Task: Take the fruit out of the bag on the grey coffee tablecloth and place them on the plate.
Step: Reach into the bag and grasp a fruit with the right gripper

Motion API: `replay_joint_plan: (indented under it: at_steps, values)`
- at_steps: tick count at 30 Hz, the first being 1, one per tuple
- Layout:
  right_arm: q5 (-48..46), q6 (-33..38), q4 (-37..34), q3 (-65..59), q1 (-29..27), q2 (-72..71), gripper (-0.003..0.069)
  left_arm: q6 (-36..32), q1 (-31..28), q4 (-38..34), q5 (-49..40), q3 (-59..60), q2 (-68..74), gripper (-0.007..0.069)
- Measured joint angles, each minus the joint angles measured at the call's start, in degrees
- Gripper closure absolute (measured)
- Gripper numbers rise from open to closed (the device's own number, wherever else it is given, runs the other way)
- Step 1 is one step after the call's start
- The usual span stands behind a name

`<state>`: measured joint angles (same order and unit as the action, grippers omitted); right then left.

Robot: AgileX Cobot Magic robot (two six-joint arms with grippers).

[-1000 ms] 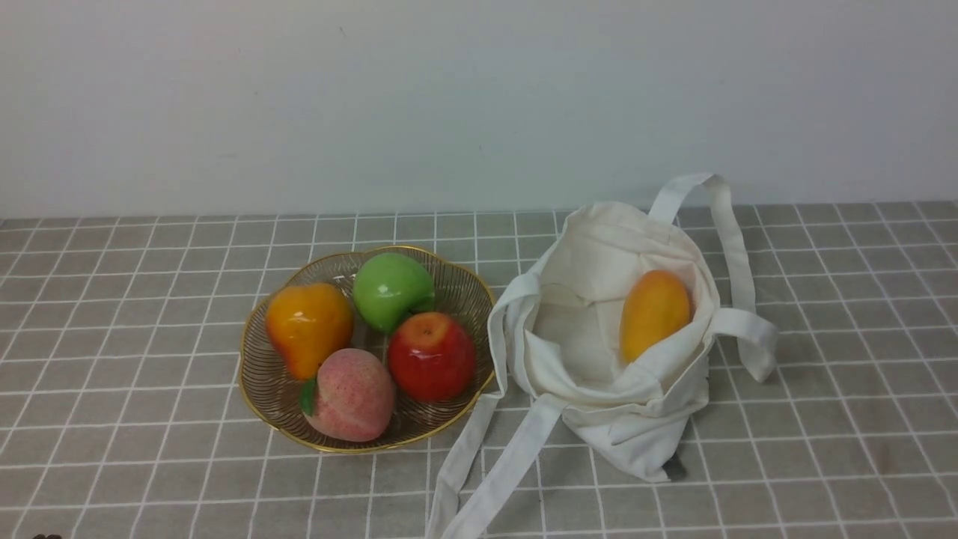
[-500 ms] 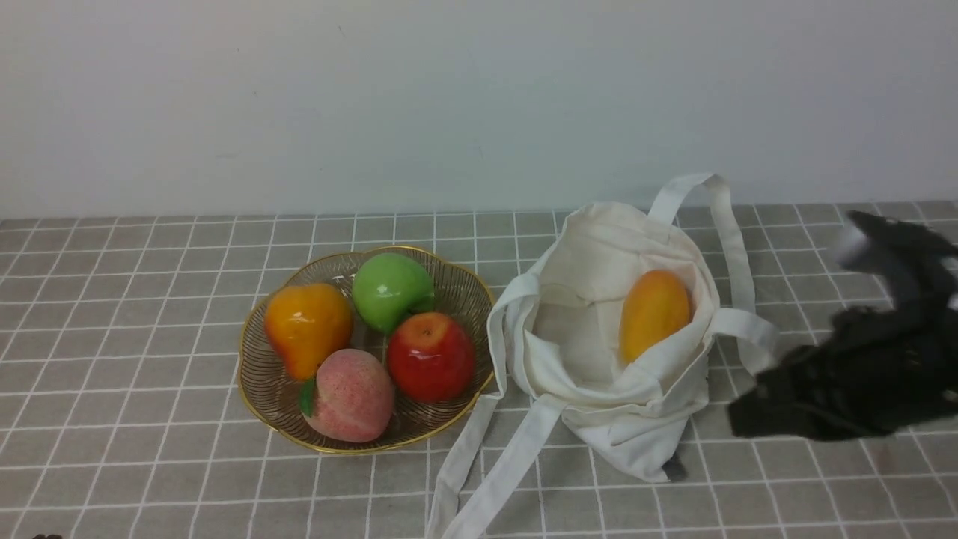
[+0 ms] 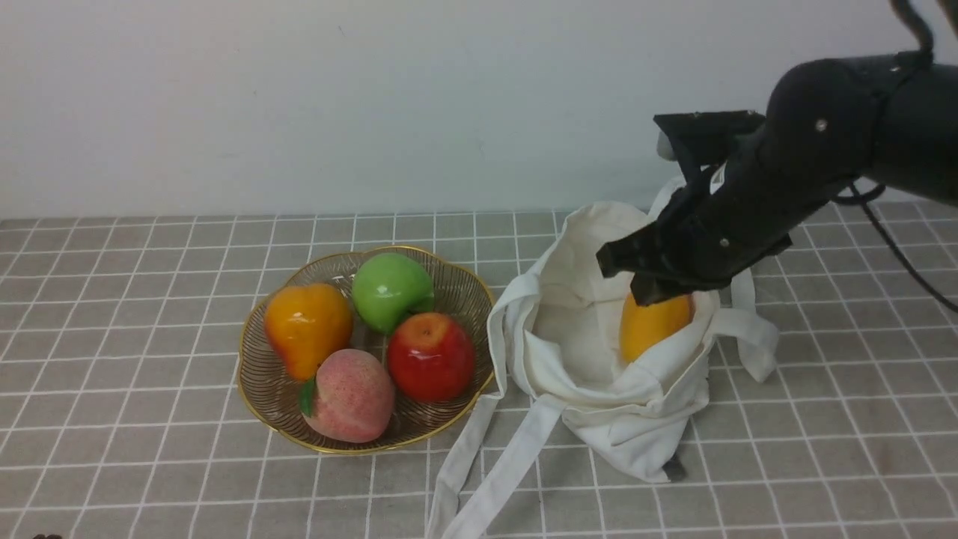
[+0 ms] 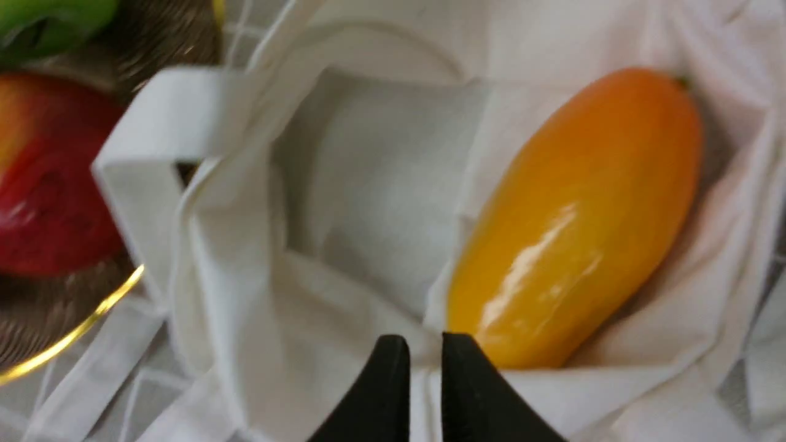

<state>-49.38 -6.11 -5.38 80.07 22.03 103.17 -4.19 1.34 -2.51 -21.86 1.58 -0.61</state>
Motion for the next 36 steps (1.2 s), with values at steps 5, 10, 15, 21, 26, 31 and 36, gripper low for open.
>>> replay_joint_plan:
  at_steps: [5,10,15,21,26,31,36]
  values:
    - [4.28,-4.2,3.51,0.08,0.0,3.62,0.0519,0.0,0.0,0.0,0.0,0.0,0.0,0.0632]
    - [7.46,-5.06,4.92,0.08,0.0,6.4,0.0316,0.0,0.0,0.0,0.0,0.0,0.0,0.0632]
    - [8.41,-8.27,8.19,0.08,0.0,6.63,0.0097,0.0,0.0,0.0,0.0,0.0,0.0,0.0632]
    - [8.89,-18.53,13.14,0.13,0.0,7.89,-0.0027,0.0,0.0,0.0,0.0,0.0,0.0,0.0632]
    - [9.51,-22.96,16.57,0.2,0.0,11.98,-0.0032,0.0,0.0,0.0,0.0,0.0,0.0,0.0632]
    - [9.86,-23.52,17.15,0.2,0.0,15.23,-0.0023,0.0,0.0,0.0,0.0,0.0,0.0,0.0632]
    - [9.93,-21.57,16.28,0.24,0.0,15.72,0.0061,0.0,0.0,0.0,0.0,0.0,0.0,0.0632]
